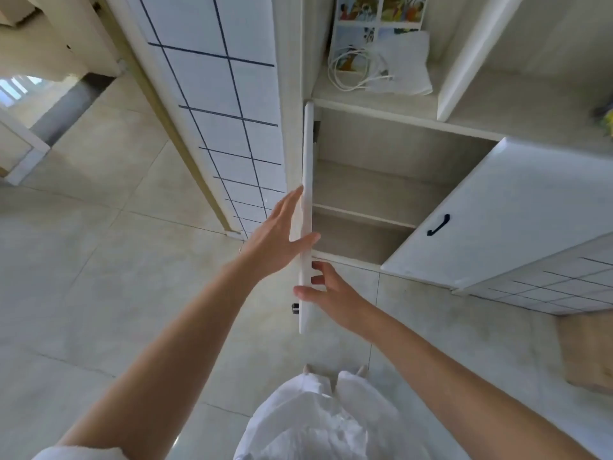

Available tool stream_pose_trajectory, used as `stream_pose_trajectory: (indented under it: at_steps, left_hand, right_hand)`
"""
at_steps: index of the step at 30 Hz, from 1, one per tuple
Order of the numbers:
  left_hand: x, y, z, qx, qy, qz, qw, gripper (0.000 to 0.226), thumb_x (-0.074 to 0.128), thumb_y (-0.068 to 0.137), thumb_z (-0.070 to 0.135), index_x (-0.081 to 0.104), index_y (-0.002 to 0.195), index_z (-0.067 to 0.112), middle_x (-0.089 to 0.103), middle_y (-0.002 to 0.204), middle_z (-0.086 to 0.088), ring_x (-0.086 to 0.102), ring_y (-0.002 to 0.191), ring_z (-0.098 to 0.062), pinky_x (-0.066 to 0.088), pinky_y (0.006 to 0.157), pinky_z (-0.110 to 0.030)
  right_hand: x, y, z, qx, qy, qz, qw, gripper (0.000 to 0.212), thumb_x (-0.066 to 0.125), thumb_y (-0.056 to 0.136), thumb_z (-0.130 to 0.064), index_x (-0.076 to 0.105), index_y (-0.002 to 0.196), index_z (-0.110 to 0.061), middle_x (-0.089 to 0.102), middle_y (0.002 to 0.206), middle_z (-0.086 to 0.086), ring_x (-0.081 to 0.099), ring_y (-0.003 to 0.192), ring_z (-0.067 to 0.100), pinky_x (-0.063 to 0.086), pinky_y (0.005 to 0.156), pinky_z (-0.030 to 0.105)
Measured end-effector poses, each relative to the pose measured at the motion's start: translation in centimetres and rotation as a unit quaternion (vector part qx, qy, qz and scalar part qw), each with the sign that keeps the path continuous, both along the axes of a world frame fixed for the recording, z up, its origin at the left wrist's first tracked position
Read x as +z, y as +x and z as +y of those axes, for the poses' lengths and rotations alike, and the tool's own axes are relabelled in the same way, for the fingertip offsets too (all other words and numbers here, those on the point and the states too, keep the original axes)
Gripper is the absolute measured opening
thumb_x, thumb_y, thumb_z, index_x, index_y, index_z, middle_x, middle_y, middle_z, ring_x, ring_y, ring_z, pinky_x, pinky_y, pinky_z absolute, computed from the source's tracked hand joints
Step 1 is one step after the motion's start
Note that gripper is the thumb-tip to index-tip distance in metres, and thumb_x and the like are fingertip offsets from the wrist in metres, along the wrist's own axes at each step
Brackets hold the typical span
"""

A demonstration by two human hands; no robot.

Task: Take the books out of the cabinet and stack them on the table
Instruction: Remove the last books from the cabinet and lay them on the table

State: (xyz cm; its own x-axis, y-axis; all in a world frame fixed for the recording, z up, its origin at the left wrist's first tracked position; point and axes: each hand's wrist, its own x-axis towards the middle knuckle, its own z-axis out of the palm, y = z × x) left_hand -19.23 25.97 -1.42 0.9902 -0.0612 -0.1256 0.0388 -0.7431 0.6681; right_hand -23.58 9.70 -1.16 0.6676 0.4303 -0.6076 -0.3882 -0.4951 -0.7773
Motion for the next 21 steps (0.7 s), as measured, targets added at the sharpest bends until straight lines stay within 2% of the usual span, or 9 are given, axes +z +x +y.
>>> stream_pose_trajectory:
  at_steps: [3, 5, 7, 11, 13, 15, 17, 19, 21]
  left_hand:
    - [-0.8, 1.9, -2.7, -0.037, 0.036, -0.107, 0.993, 0.079, 0.058, 0.092, 0.041, 0.011, 0.154, 0.029, 0.009, 0.163, 0.004, 0.021, 0.147, -0.023, 0.029, 0.116, -0.049]
    - [-1.3, 3.0, -4.2, -0.041, 0.056, -0.145, 0.987, 0.073, 0.055, 0.092, 0.039, 0.016, 0.153, 0.025, 0.013, 0.162, 0.001, 0.011, 0.15, -0.024, 0.019, 0.119, -0.05]
    - [-1.7, 4.1, -6.3, -0.054, 0.076, -0.167, 0.981, 0.066, 0.046, 0.093, 0.041, 0.024, 0.151, 0.02, 0.022, 0.16, -0.001, 0.008, 0.15, -0.023, 0.013, 0.12, -0.05]
    - [-2.5, 6.5, -10.6, -0.055, 0.102, -0.184, 0.976, 0.059, 0.039, 0.097, 0.046, 0.03, 0.149, 0.019, 0.041, 0.151, -0.003, 0.012, 0.15, -0.02, -0.002, 0.119, -0.05]
    - [-2.8, 7.6, -12.5, -0.044, 0.112, -0.186, 0.975, 0.057, 0.041, 0.099, 0.045, 0.03, 0.149, 0.021, 0.045, 0.148, -0.001, 0.011, 0.15, -0.018, -0.006, 0.118, -0.052]
    - [-3.0, 9.0, -14.4, -0.041, 0.13, -0.188, 0.973, 0.055, 0.037, 0.099, 0.048, 0.034, 0.147, 0.022, 0.045, 0.148, 0.002, 0.01, 0.15, -0.018, -0.005, 0.118, -0.057]
    - [-3.2, 10.3, -16.3, -0.035, 0.148, -0.19, 0.97, 0.055, 0.03, 0.099, 0.053, 0.037, 0.145, 0.023, 0.04, 0.15, 0.006, 0.007, 0.15, -0.019, -0.003, 0.116, -0.061]
    - [-3.4, 12.0, -18.6, -0.013, 0.155, -0.187, 0.97, 0.057, 0.026, 0.099, 0.054, 0.038, 0.145, 0.024, 0.037, 0.153, 0.006, 0.006, 0.15, -0.021, -0.003, 0.116, -0.062]
    - [-3.7, 13.6, -20.4, 0.014, 0.161, -0.187, 0.969, 0.056, 0.025, 0.099, 0.053, 0.038, 0.145, 0.024, 0.037, 0.153, 0.005, 0.007, 0.15, -0.023, -0.001, 0.116, -0.062]
  right_hand:
    - [0.3, 0.9, -3.6, -0.024, 0.019, 0.011, 0.999, 0.05, 0.061, 0.091, -0.033, 0.037, 0.135, -0.027, 0.052, 0.125, -0.007, 0.058, 0.093, 0.001, 0.044, 0.066, 0.011]
    - [0.3, 1.4, -5.9, -0.03, 0.027, 0.008, 0.999, 0.049, 0.061, 0.092, -0.03, 0.041, 0.136, -0.027, 0.055, 0.129, -0.005, 0.062, 0.096, 0.008, 0.047, 0.064, 0.009]
    - [0.2, 2.1, -8.5, -0.028, 0.026, -0.002, 0.999, 0.048, 0.059, 0.092, -0.03, 0.044, 0.137, -0.029, 0.056, 0.131, -0.006, 0.063, 0.107, 0.014, 0.049, 0.071, 0.011]
    - [-0.1, 4.1, -14.1, -0.04, 0.019, -0.057, 0.997, 0.051, 0.057, 0.088, -0.037, 0.041, 0.135, -0.051, 0.054, 0.134, -0.01, 0.059, 0.113, 0.005, 0.044, 0.103, 0.034]
    - [0.0, 5.0, -16.7, -0.022, -0.013, -0.154, 0.988, 0.053, 0.05, 0.095, -0.033, 0.031, 0.137, -0.059, 0.049, 0.14, -0.016, 0.051, 0.121, 0.0, 0.037, 0.107, 0.028]
    - [-0.3, 6.4, -19.3, -0.001, -0.062, -0.273, 0.96, 0.051, 0.041, 0.098, -0.029, 0.028, 0.143, -0.051, 0.05, 0.141, -0.017, 0.051, 0.125, 0.005, 0.04, 0.105, 0.028]
    - [-1.0, 8.3, -21.6, 0.001, -0.104, -0.356, 0.928, 0.051, 0.037, 0.098, -0.026, 0.031, 0.146, -0.04, 0.058, 0.13, -0.007, 0.058, 0.114, 0.017, 0.049, 0.094, 0.036]
    - [-1.5, 10.9, -24.0, 0.006, -0.154, -0.424, 0.893, 0.051, 0.039, 0.095, -0.021, 0.037, 0.145, -0.031, 0.061, 0.115, 0.001, 0.061, 0.098, 0.023, 0.054, 0.079, 0.039]
    - [-1.5, 13.3, -25.6, 0.015, -0.205, -0.489, 0.848, 0.05, 0.048, 0.091, -0.014, 0.046, 0.141, -0.022, 0.061, 0.11, 0.002, 0.06, 0.091, 0.023, 0.056, 0.07, 0.034]
